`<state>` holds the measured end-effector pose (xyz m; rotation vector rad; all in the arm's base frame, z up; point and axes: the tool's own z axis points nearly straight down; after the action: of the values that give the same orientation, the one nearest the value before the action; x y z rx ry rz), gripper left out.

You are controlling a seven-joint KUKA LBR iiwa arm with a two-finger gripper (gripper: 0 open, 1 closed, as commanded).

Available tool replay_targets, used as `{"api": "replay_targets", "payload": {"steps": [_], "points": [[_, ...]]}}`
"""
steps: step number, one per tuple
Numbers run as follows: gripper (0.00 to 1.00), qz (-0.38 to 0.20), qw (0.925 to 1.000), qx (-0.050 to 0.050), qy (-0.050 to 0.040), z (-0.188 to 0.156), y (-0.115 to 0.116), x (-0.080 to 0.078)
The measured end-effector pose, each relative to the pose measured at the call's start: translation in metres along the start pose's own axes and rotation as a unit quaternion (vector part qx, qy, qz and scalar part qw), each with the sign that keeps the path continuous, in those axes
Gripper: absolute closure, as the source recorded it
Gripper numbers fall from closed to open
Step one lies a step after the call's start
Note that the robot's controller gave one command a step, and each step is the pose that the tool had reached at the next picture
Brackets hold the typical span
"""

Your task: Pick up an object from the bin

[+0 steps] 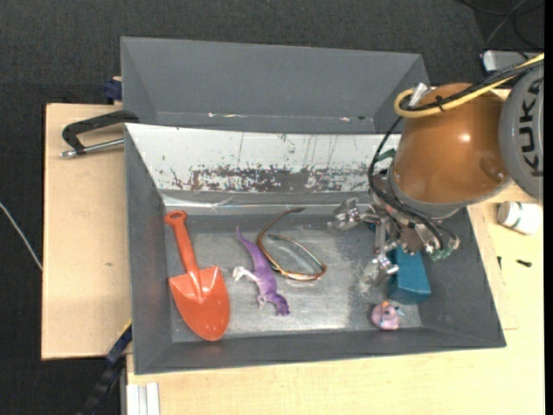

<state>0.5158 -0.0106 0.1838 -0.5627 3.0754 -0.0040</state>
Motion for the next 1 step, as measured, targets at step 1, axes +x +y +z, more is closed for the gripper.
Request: {"api": "replay_targets", "payload": {"steps": [1], "points": [[1.00, -0.130, 0.9914, -0.002, 0.0045, 0.1083, 0.0621, -0.0146]]}}
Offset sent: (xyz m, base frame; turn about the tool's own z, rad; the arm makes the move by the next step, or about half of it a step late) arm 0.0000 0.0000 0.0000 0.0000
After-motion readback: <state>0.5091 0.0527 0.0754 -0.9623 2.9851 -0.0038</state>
